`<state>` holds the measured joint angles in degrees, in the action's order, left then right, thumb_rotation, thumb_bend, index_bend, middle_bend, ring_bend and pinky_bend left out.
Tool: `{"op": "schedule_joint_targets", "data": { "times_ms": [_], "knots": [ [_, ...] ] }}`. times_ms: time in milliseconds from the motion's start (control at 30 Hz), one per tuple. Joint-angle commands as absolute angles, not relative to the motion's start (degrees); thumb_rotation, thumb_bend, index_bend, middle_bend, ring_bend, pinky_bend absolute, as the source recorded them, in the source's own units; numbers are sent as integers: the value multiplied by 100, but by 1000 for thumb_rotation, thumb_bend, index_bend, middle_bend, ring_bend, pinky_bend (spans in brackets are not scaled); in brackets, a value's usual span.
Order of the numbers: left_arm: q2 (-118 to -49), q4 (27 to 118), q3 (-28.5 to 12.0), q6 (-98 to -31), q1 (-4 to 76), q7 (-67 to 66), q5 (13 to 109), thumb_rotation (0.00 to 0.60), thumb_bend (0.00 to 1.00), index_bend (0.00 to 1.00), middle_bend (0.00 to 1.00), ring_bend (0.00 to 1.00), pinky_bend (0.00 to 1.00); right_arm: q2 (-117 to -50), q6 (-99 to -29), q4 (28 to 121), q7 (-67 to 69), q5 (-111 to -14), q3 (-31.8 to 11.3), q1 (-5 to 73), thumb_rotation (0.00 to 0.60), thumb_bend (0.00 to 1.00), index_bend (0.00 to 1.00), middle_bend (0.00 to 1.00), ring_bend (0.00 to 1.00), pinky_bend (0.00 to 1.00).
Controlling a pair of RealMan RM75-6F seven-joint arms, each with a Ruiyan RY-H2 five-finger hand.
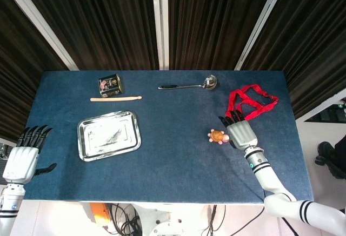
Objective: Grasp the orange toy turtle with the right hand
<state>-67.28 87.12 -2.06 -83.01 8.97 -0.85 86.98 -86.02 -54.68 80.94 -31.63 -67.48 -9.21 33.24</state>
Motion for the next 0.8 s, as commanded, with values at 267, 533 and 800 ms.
{"op": "schedule_joint_targets", "data": {
  "times_ms": [267,533,800],
  "knots": [
    [-6713,8691,-203,-8317,878,-48,8698,600,60,89,36,0,32,-8830,-5424,7869,-2976,-6917,-787,3498,600,238,206,277,16,0],
    [-6723,8645,-205,-8300,875,1,8680,600,60,89,36,0,32,-8995,-5390,7699,-3028,-6822,-726,3578,600,260,334,404,142,0],
    [-6728,8605,-203,-8295,868,55,8674,600,60,89,36,0,32,-9281,-5721,7308,-2753,-7159,-654,3548,600,347,806,721,470,41]
  ]
}}
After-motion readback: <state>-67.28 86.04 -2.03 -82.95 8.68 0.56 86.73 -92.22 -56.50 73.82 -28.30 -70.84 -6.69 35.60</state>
